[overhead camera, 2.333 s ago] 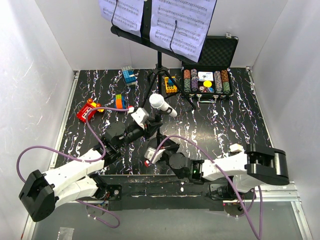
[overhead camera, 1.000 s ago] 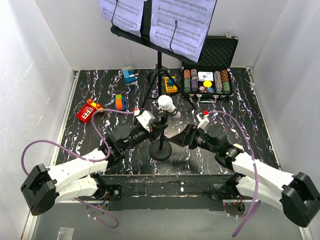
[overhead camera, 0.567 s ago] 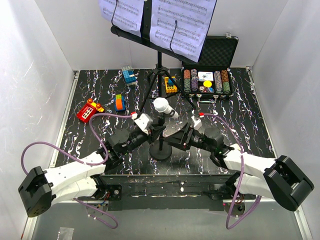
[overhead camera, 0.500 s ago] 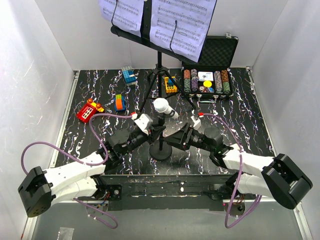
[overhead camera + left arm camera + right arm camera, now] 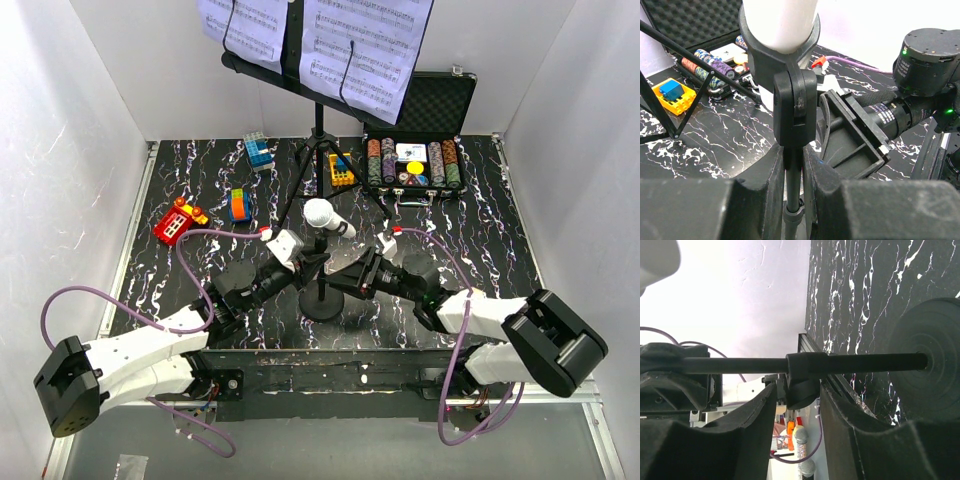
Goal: Pack up the instrument practice props
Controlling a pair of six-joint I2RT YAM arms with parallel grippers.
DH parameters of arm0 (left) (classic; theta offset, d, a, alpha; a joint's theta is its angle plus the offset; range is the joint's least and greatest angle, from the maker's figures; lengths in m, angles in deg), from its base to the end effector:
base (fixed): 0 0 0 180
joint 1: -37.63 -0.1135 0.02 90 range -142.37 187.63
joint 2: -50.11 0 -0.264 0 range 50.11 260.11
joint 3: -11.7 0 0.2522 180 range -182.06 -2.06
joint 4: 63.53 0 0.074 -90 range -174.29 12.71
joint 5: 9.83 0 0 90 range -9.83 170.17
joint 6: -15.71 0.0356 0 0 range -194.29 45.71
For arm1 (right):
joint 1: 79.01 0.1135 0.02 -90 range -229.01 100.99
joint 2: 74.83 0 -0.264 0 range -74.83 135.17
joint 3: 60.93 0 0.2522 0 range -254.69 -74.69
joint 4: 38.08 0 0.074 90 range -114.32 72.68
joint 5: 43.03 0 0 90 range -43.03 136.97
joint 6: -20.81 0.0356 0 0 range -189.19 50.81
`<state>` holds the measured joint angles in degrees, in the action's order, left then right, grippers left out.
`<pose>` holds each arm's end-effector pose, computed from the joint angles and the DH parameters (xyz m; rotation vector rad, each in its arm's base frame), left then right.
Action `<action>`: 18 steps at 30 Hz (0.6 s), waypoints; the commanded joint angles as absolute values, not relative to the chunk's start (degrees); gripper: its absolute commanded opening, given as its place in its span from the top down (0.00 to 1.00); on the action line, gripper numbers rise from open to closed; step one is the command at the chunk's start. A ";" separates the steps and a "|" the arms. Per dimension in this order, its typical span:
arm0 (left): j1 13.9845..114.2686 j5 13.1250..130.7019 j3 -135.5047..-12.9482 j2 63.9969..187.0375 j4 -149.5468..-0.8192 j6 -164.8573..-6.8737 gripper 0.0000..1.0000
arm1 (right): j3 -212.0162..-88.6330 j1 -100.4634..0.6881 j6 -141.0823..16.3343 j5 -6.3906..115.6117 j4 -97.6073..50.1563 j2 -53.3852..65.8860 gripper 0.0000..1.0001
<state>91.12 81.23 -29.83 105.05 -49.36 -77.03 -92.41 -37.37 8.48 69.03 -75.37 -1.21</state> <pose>0.1334 -0.1791 0.2726 0.6755 1.4593 -0.7547 0.1699 0.1689 0.1885 0.2787 2.0183 1.7876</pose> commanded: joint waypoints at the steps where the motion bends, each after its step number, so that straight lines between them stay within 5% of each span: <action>1: 91.42 82.28 -28.51 104.25 -52.76 -76.92 1.00 | -93.94 -37.71 10.26 69.64 -82.15 1.01 0.57; 10: 91.42 82.28 -28.69 104.08 -53.82 -76.92 1.00 | -94.81 -37.71 8.87 71.14 -83.48 1.64 0.97; 18: 91.42 82.20 -29.30 105.04 -55.49 -77.19 1.00 | -101.40 -37.01 -12.91 66.93 -58.46 -6.53 0.99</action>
